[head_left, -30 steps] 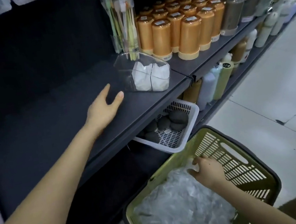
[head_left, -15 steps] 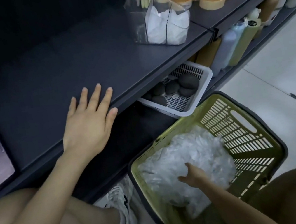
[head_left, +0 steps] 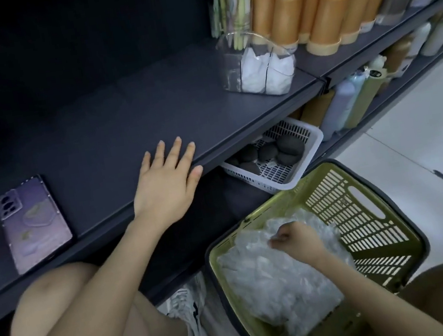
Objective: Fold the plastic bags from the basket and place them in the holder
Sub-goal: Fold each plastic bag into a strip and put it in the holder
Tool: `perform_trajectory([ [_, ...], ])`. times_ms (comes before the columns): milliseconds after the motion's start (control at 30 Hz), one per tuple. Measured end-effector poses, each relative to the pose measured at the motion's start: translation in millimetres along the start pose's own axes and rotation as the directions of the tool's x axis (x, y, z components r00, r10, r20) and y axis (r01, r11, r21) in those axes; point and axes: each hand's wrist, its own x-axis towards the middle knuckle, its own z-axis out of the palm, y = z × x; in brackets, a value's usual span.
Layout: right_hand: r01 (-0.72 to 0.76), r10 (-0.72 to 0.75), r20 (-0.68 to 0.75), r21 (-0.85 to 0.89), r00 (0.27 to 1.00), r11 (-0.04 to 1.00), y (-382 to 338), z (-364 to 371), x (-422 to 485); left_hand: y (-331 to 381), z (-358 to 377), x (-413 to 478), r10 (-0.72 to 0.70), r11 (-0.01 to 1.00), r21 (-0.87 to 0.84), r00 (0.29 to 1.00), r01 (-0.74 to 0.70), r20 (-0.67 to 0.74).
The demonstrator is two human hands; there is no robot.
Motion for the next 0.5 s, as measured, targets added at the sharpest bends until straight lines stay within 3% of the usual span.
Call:
perform_trajectory([
  [67,0.084,-0.074,-0.057,0.202,0.996,0.976,-18,-27,-19,2,-5,-7,-0.032,0.981,-0.194,0.992,0.008,-0.124],
  [133,0.167,-0.114,-0.179,0.319,0.977,0.933,-33,-52,-35,17,-16,-24,-0.113,0.884,-0.460,0.917,-0.083,-0.382],
  [167,0.211,-0.128,-0.255,0.330,0.958,0.920,-41,-62,-42,29,-23,-36,-0.166,0.824,-0.553,0.879,-0.126,-0.447],
  [200,0.251,-0.137,-0.331,0.331,0.934,0.910,-50,-71,-48,44,-32,-49,-0.189,0.757,-0.638,0.890,-0.137,-0.415],
  [267,0.312,-0.139,-0.452,0.334,0.881,0.889,-69,-85,-57,71,-48,-72,-0.169,0.619,-0.784,0.969,-0.038,-0.180],
  [333,0.372,-0.147,-0.514,0.369,0.845,0.851,-88,-94,-66,87,-52,-83,-0.117,0.541,-0.838,0.993,0.073,0.010],
  [400,0.429,-0.174,-0.543,0.389,0.822,0.815,-104,-99,-74,90,-51,-84,-0.145,0.449,-0.889,0.989,0.087,0.024],
  [500,0.479,-0.205,-0.540,0.434,0.816,0.763,-113,-109,-85,85,-55,-84,-0.249,0.120,-0.991,0.968,0.061,0.029],
])
